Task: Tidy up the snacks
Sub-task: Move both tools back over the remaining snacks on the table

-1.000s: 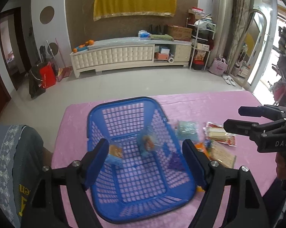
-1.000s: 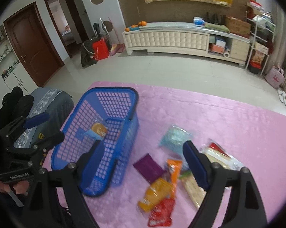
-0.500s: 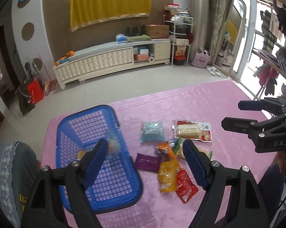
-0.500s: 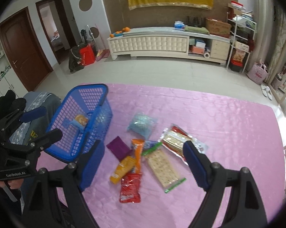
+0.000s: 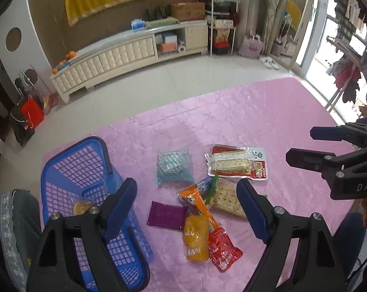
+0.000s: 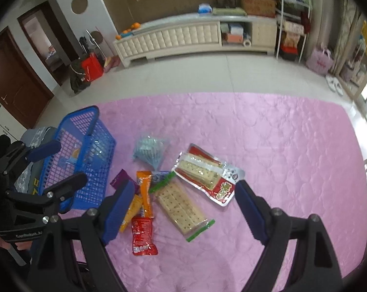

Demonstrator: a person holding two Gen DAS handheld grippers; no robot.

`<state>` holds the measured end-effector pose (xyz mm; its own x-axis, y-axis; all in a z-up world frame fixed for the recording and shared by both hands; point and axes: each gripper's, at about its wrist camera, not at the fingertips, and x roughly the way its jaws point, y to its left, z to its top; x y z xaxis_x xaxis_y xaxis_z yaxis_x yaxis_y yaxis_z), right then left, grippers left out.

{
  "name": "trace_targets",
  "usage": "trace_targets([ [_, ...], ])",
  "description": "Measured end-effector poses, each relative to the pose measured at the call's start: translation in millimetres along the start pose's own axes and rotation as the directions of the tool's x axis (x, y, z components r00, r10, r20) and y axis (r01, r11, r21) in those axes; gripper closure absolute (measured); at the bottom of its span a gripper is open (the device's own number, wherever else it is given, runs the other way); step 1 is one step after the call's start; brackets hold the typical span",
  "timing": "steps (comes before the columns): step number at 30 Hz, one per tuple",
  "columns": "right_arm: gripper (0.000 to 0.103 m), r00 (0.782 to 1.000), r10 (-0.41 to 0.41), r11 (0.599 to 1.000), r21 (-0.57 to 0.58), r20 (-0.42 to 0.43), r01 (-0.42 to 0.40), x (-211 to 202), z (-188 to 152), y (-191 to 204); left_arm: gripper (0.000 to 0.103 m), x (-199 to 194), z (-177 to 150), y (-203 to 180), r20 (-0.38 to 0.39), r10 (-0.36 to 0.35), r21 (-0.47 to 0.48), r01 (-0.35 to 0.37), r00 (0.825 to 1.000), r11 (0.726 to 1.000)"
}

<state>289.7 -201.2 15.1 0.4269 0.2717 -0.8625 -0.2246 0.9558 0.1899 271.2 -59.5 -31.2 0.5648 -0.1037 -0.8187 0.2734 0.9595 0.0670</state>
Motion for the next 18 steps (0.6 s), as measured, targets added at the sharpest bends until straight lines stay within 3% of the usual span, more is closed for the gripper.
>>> trace_targets([
  [9, 0.016, 0.993, 0.014, 0.998, 0.07, -0.113, -0.006, 55, 25, -27, 0.021, 62, 34, -12, -0.125, 0.018, 0.055, -0.011, 0.992, 0.998],
  [18, 0.016, 0.975, 0.042, 0.991, 0.13, -0.219, -0.013, 109, 37, -49, 0.021, 131, 42, 4, -0.263, 0.031, 0.01, -0.029, 0.964, 1.0],
])
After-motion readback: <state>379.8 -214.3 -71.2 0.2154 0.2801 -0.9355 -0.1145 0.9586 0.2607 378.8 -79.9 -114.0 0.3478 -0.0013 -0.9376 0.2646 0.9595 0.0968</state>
